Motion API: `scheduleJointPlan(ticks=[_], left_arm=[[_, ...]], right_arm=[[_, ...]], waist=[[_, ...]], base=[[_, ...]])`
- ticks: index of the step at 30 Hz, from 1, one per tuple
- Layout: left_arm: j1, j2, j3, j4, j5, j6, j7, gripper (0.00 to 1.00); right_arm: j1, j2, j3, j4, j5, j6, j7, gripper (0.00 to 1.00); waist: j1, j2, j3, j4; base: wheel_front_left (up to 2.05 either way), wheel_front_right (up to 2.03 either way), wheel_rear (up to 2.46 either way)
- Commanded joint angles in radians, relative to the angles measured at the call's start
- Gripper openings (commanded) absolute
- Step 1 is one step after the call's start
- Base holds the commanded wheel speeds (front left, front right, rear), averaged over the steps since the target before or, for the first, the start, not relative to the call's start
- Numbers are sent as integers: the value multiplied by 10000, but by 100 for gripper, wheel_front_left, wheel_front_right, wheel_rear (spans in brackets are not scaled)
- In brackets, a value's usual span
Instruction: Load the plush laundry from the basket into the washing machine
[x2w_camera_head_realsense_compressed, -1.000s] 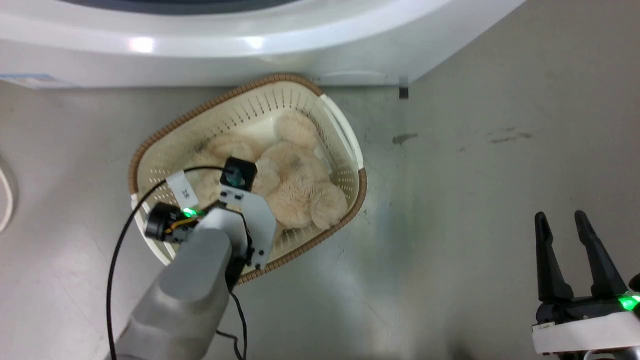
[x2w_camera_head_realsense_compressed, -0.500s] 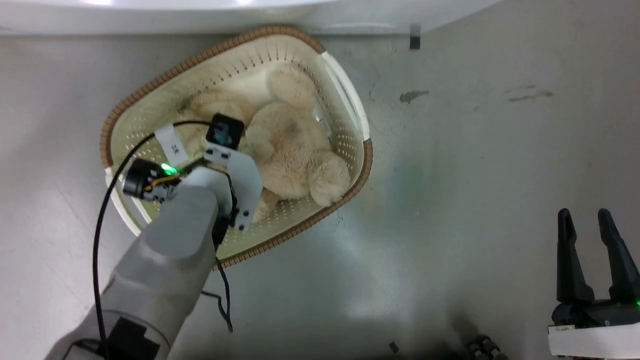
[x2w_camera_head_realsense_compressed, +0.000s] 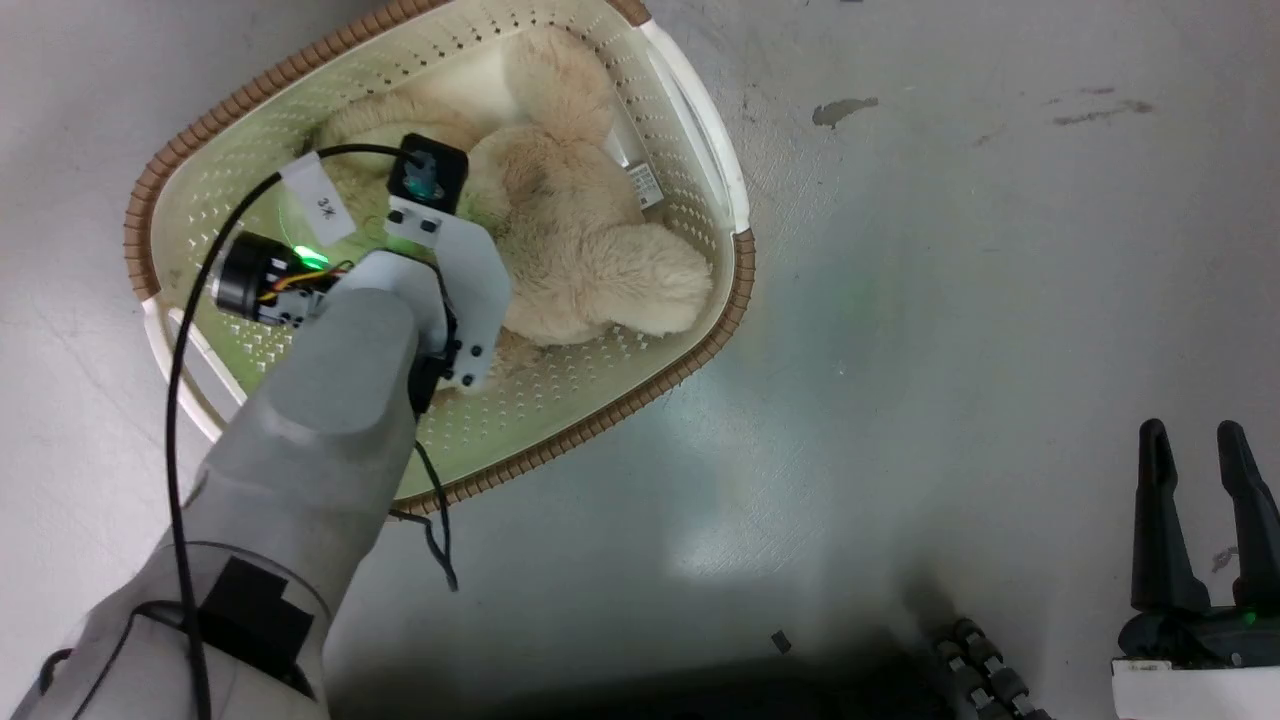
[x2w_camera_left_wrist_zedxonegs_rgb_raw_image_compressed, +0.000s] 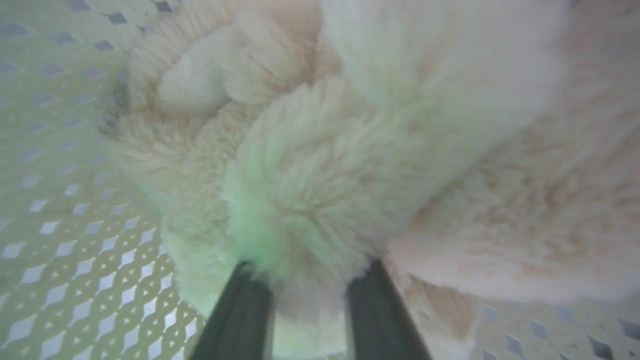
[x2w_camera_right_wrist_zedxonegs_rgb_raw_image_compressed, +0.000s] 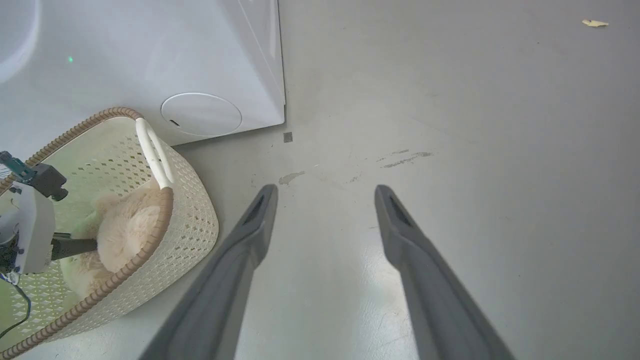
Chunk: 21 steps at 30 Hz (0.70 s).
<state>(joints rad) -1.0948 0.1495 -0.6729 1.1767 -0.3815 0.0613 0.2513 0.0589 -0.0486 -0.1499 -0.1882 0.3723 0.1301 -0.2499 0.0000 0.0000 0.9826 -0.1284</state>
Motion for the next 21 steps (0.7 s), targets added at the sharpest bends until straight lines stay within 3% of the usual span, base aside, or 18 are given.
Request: scheduleJointPlan(ticks=[1, 10, 21], left_arm=[[78, -10, -14, 197, -103, -63, 123, 0], [135, -238, 105, -51, -444, -435, -701, 0], [625, -419, 314, 2, -889, -504, -1604, 0]], right_arm=[[57, -16, -30, -45, 48, 6, -92, 100], [-235, -16, 127, 159, -16, 6, -97, 100], [-1134, -16, 449, 812, -282, 6, 31, 100]], waist=[[0, 0, -25, 18], [0, 0, -393, 205], [0, 0, -1817, 443]], base=[[0, 0, 0], [0, 0, 0], [0, 0, 0]])
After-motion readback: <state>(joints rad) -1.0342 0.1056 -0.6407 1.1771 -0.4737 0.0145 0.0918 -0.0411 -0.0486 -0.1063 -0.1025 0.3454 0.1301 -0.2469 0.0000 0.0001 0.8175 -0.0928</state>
